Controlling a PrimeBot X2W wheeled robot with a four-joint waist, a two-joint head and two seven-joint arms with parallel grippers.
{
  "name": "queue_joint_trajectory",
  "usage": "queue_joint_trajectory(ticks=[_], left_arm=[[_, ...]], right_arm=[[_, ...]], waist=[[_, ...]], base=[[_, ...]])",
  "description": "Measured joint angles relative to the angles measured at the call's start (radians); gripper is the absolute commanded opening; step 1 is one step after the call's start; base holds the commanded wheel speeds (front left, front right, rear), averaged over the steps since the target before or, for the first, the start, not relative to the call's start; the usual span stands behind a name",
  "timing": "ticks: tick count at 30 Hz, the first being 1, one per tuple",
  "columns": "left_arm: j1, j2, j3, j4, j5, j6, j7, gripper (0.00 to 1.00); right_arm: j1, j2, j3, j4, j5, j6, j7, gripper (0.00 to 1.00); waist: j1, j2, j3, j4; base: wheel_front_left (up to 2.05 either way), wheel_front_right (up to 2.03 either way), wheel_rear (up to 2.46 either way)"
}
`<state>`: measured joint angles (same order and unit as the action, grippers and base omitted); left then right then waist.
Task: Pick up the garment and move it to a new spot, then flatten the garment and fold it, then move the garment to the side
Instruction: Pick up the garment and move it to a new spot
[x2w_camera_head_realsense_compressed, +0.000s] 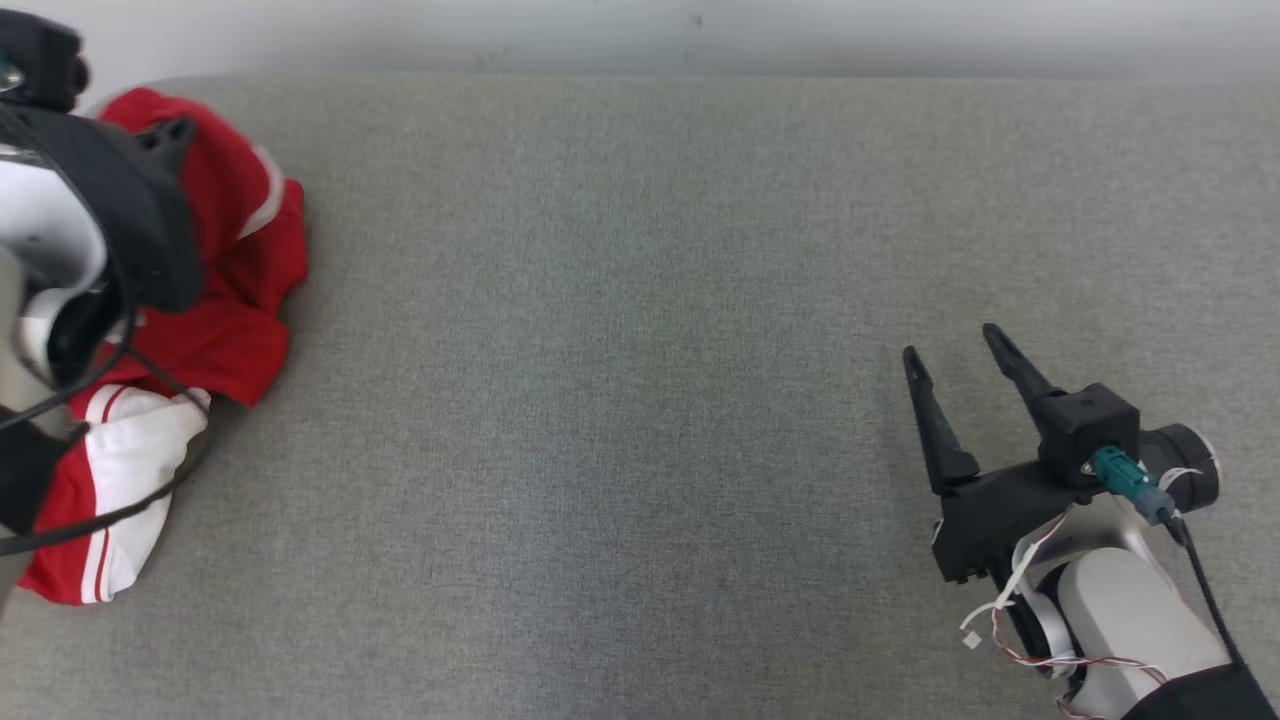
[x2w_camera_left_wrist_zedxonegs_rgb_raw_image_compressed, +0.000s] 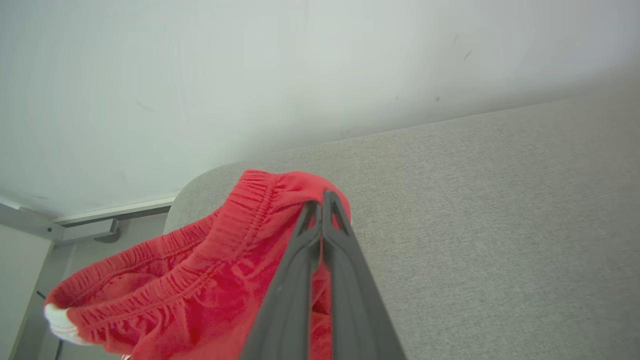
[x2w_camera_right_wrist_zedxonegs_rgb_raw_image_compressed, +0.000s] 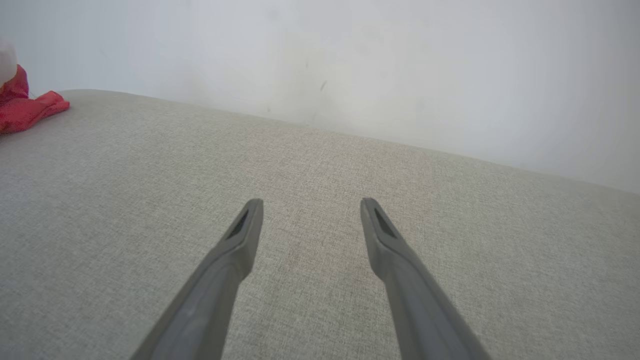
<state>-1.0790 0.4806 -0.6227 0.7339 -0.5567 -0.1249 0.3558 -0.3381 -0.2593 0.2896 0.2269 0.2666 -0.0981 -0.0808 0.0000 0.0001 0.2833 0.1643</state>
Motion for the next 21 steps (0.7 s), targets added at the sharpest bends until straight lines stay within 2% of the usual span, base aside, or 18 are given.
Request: queue_joint_trajectory(ticks=[7, 15, 21], left_arm=[[0.001, -0.022, -0.148, -0.13, -0.06, 0.0, -0.086, 0.0], [0.009, -0.018, -0.311, -0.308, -0.129, 0.0, -0.139, 0.0], [0.03, -0.066, -0.415, -0.406, -0.176, 0.0, -0.164, 0.0]], right_arm=[[0.0, 0.043, 0.007, 0.047, 0.024, 0.001, -0.026, 1.0], [0.005, 0.068, 0.002, 0.074, 0.041, 0.001, -0.054, 1.0], [0.024, 0.069, -0.013, 0.094, 0.052, 0.001, -0.071, 1.0]], waist=[[-0.0001, 0.0, -0.057, -0.023], [-0.0002, -0.0001, -0.102, -0.095], [-0.0001, 0.0, -0.122, -0.159]], base=[[0.0, 0.0, 0.0], [0.0, 0.0, 0.0], [0.0, 0.0, 0.0]])
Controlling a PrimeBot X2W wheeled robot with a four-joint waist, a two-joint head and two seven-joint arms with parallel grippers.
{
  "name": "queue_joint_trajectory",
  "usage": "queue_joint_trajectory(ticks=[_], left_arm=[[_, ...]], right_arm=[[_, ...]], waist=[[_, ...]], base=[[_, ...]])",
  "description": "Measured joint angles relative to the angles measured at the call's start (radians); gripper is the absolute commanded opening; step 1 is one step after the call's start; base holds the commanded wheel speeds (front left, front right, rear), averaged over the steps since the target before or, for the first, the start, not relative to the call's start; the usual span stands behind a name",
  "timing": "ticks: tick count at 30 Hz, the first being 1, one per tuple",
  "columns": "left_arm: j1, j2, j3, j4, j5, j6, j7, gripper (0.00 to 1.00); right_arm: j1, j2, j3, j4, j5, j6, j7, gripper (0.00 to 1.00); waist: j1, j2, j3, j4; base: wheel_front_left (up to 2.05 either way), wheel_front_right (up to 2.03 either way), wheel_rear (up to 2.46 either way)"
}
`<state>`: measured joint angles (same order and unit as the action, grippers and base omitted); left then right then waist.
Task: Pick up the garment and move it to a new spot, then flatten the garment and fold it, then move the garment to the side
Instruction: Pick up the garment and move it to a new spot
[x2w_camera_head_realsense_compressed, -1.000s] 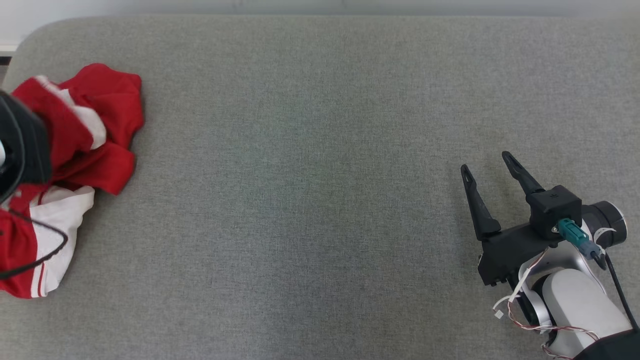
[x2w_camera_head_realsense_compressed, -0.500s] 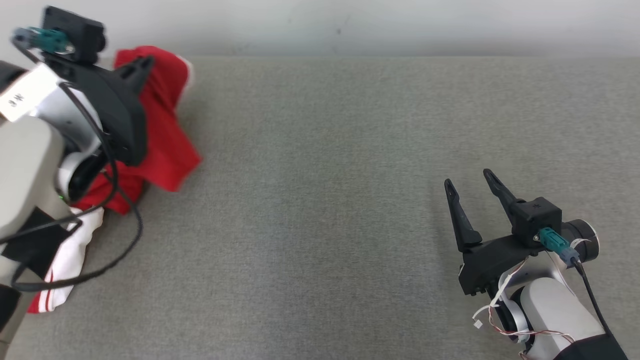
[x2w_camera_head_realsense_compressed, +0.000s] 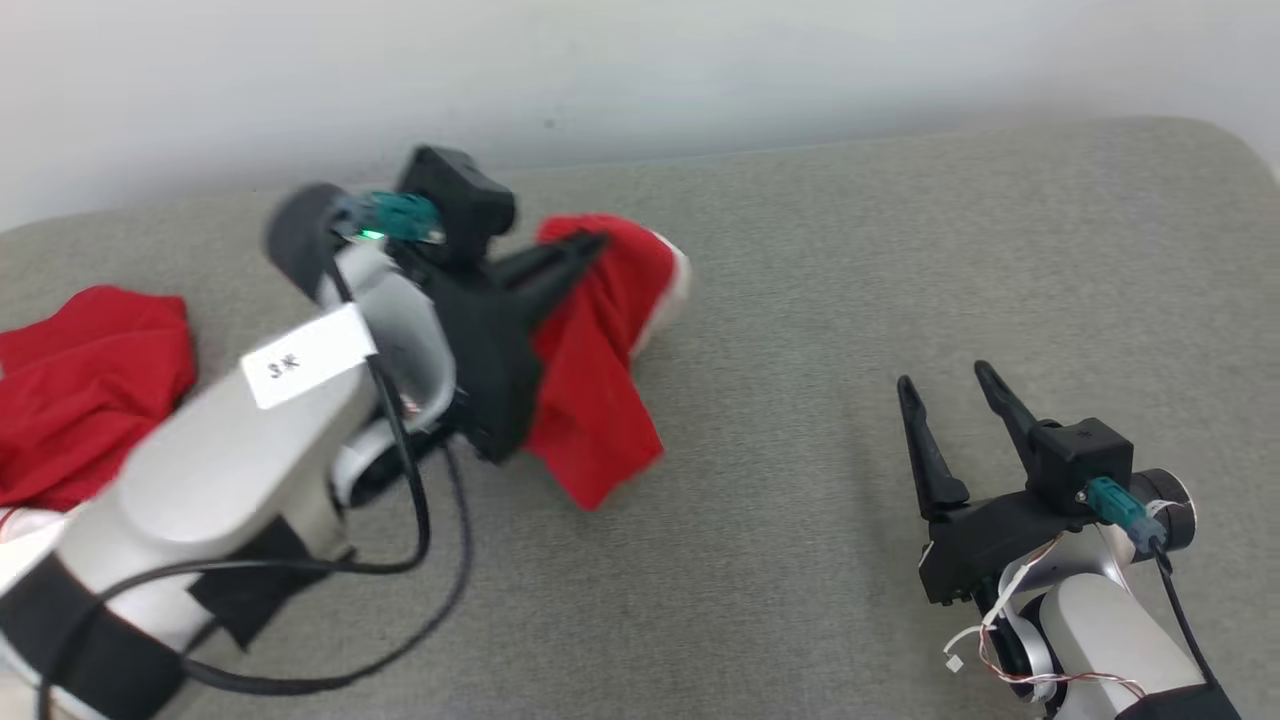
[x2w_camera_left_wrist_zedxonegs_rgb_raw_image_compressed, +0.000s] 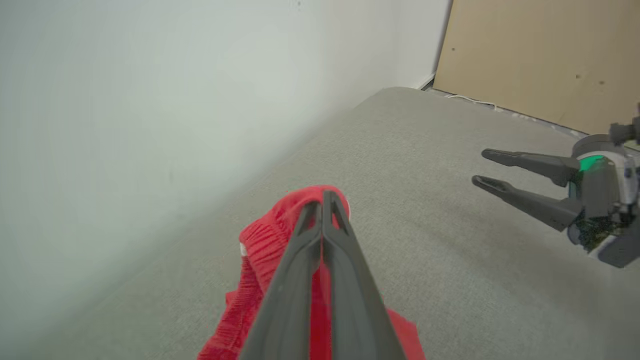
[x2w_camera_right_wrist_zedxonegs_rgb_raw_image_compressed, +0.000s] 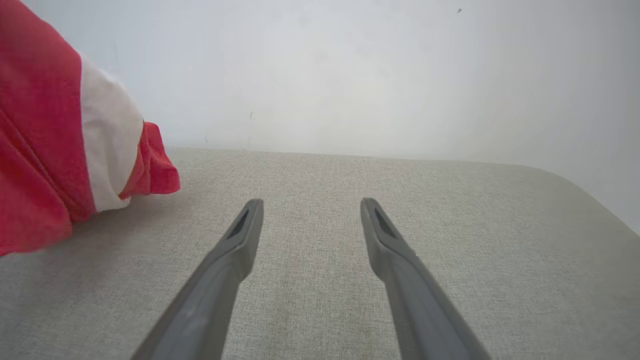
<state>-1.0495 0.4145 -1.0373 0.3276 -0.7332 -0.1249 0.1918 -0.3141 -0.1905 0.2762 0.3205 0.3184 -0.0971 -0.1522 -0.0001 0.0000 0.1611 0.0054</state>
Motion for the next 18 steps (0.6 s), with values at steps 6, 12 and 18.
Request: queue_joint_trajectory(ticks=[6, 12, 18], left_arm=[[0.058, -0.071, -0.071, -0.019, -0.063, 0.0, -0.014, 0.0], [0.195, -0.103, -0.143, 0.045, -0.097, 0.0, -0.022, 0.0], [0.268, -0.199, -0.167, 0.114, -0.123, 0.0, -0.059, 0.0]], right_arm=[[0.001, -0.001, -0.011, 0.002, 0.015, 0.0, -0.017, 1.0], [0.023, -0.01, -0.027, -0.002, 0.02, -0.001, -0.032, 1.0], [0.038, -0.018, -0.034, -0.008, 0.024, -0.001, -0.035, 1.0]], waist=[[0.0, 0.0, -0.015, -0.05], [0.0, -0.0001, -0.026, -0.074], [0.0, 0.0, -0.018, -0.056]], base=[[0.0, 0.0, 0.0], [0.0, 0.0, 0.0], [0.0, 0.0, 0.0]])
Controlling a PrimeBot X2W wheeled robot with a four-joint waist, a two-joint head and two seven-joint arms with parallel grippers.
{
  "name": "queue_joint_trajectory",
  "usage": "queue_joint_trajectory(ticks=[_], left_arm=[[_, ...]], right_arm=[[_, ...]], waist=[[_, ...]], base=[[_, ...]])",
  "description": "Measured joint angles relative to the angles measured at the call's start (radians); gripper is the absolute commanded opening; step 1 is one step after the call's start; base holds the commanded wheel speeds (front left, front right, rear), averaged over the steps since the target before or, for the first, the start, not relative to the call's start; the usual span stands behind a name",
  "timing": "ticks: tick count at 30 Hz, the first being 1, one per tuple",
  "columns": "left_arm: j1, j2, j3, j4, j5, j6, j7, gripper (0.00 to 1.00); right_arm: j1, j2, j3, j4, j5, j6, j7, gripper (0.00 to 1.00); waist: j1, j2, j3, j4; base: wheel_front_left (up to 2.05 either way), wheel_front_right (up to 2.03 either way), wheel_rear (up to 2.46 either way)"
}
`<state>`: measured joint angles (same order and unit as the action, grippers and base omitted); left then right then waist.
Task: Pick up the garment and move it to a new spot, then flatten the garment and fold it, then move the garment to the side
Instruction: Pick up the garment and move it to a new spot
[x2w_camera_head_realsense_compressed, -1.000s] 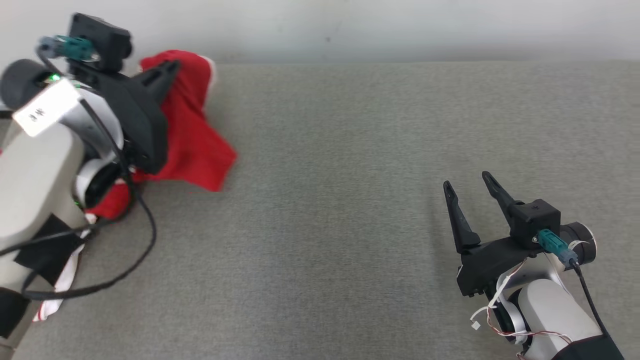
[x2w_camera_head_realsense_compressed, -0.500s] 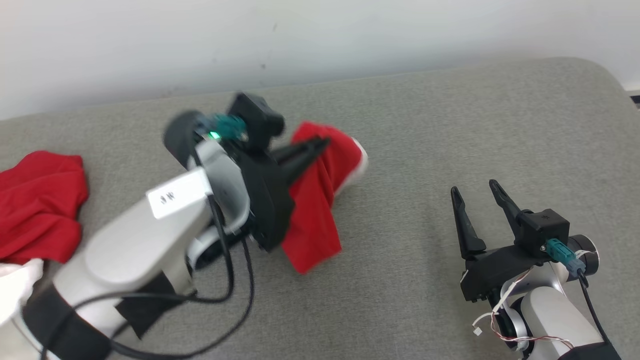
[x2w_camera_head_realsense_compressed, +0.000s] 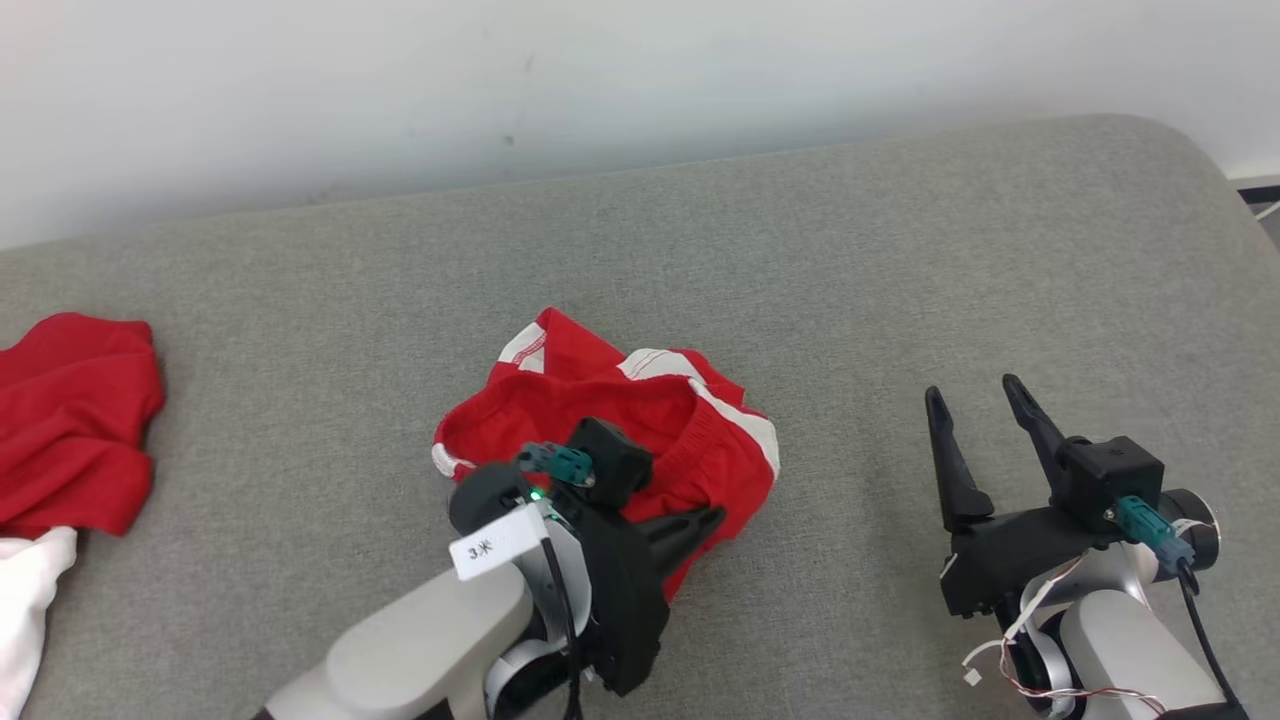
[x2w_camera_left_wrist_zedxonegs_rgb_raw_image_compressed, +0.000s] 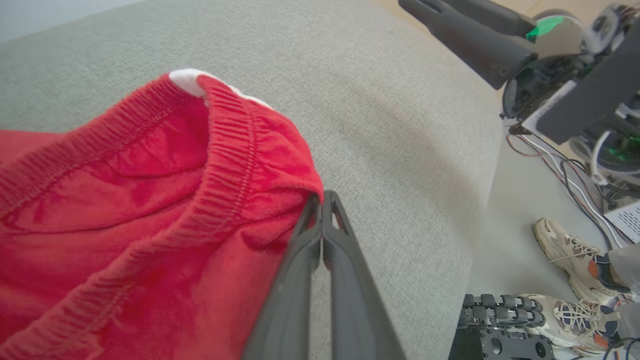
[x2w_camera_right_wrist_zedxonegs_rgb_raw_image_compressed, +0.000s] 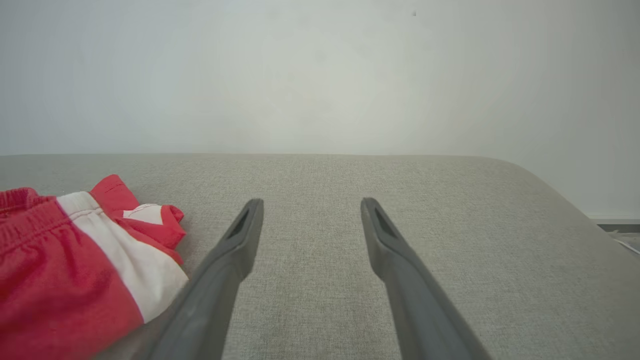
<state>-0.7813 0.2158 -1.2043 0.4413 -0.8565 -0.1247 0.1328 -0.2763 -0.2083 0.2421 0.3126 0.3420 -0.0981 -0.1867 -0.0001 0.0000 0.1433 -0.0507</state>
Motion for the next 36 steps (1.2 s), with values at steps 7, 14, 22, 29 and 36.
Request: queue_joint_trajectory(ticks=[7, 14, 22, 29, 36], left_arm=[[0.072, -0.054, -0.042, 0.082, -0.035, 0.0, -0.03, 0.0], [0.086, -0.097, -0.021, 0.119, -0.05, 0.0, -0.091, 1.0], [0.124, -0.088, 0.023, 0.115, -0.053, 0.005, -0.188, 1.0], [0.174, -0.049, 0.08, 0.095, -0.05, 0.077, -0.288, 1.0], [0.241, 0.02, 0.161, 0.083, -0.05, 0.179, -0.369, 1.0]], right_arm=[[-0.021, 0.022, 0.024, 0.009, 0.0, 0.001, -0.007, 1.0], [-0.017, 0.019, 0.02, 0.03, 0.0, 0.001, -0.009, 1.0], [0.006, 0.019, 0.024, 0.042, 0.001, 0.008, -0.017, 1.0], [0.006, 0.029, 0.048, 0.049, 0.002, 0.029, -0.018, 1.0], [0.01, 0.048, 0.079, 0.06, 0.006, 0.05, -0.016, 1.0]], waist=[[0.0001, -0.0001, -0.011, 0.011], [0.0001, -0.0001, -0.031, 0.021], [0.0, -0.0001, -0.06, 0.051], [0.0001, -0.0001, -0.087, 0.092], [0.0, -0.0001, -0.113, 0.13]], base=[[0.0, 0.0, 0.0], [0.0, 0.0, 0.0], [0.0, 0.0, 0.0], [0.0, 0.0, 0.0], [0.0, 0.0, 0.0]])
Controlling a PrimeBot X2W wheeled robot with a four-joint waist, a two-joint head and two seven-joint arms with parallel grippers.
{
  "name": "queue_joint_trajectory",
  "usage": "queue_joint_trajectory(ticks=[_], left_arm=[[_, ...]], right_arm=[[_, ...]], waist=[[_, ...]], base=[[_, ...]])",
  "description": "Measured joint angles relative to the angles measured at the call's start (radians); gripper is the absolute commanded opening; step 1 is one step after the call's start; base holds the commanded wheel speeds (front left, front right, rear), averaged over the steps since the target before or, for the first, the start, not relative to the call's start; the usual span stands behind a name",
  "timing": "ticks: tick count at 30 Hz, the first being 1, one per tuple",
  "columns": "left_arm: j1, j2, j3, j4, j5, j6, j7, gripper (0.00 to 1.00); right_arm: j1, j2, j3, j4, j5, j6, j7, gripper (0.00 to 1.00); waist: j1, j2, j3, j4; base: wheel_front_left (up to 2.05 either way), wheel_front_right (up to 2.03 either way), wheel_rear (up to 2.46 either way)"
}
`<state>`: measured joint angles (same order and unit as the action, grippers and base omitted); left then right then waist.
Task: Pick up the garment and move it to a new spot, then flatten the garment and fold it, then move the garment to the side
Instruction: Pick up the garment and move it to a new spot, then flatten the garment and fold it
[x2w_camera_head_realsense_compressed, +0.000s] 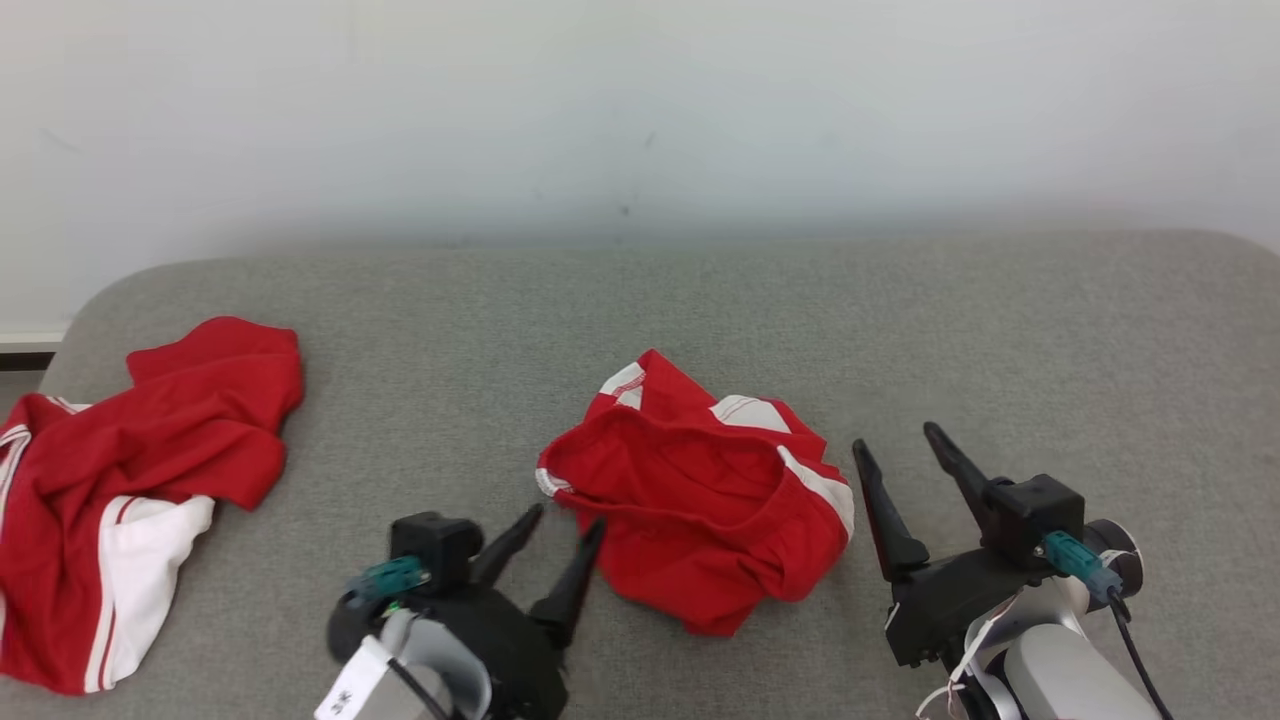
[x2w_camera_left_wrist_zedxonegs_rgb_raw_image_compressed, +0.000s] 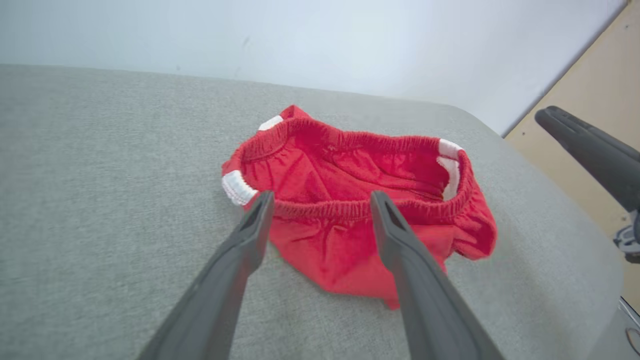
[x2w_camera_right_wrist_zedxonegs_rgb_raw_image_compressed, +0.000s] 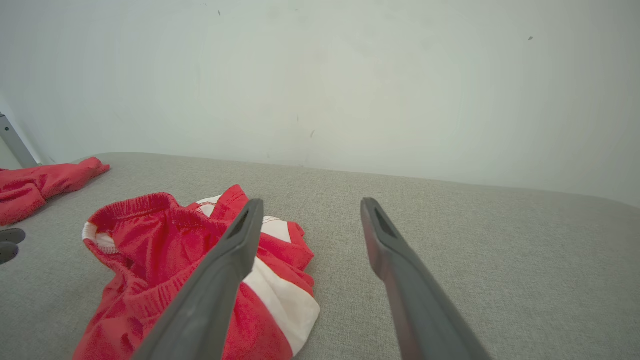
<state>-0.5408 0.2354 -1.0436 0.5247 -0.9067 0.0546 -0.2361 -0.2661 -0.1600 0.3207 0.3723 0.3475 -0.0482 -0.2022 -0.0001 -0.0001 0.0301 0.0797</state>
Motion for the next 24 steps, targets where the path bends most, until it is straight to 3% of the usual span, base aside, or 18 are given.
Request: queue_joint_trajectory(ticks=[2, 10, 17, 24], left_arm=[[0.019, 0.018, 0.022, -0.006, 0.002, 0.033, -0.004, 1.0], [0.048, 0.082, 0.086, -0.034, 0.058, 0.069, -0.013, 1.0], [0.106, 0.108, 0.163, -0.109, 0.117, 0.07, -0.014, 1.0], [0.173, 0.099, 0.304, -0.128, 0.209, 0.07, -0.014, 1.0]], right_arm=[[0.0, 0.002, 0.009, 0.002, 0.0, 0.009, 0.001, 1.0], [-0.01, 0.003, 0.031, 0.006, -0.001, 0.022, 0.019, 1.0], [-0.028, 0.003, 0.06, 0.008, -0.007, 0.041, 0.055, 1.0], [-0.09, 0.014, 0.096, 0.022, -0.012, 0.071, 0.112, 1.0]], waist=[[0.0, 0.0, -0.006, 0.009], [0.0, 0.0, -0.018, 0.035], [0.0001, 0.0001, -0.012, 0.047], [0.0001, 0.0001, 0.0, 0.072]], base=[[0.0, 0.0, 0.0], [0.0, 0.0, 0.0], [0.0, 0.0, 0.0], [0.0, 0.0, 0.0]])
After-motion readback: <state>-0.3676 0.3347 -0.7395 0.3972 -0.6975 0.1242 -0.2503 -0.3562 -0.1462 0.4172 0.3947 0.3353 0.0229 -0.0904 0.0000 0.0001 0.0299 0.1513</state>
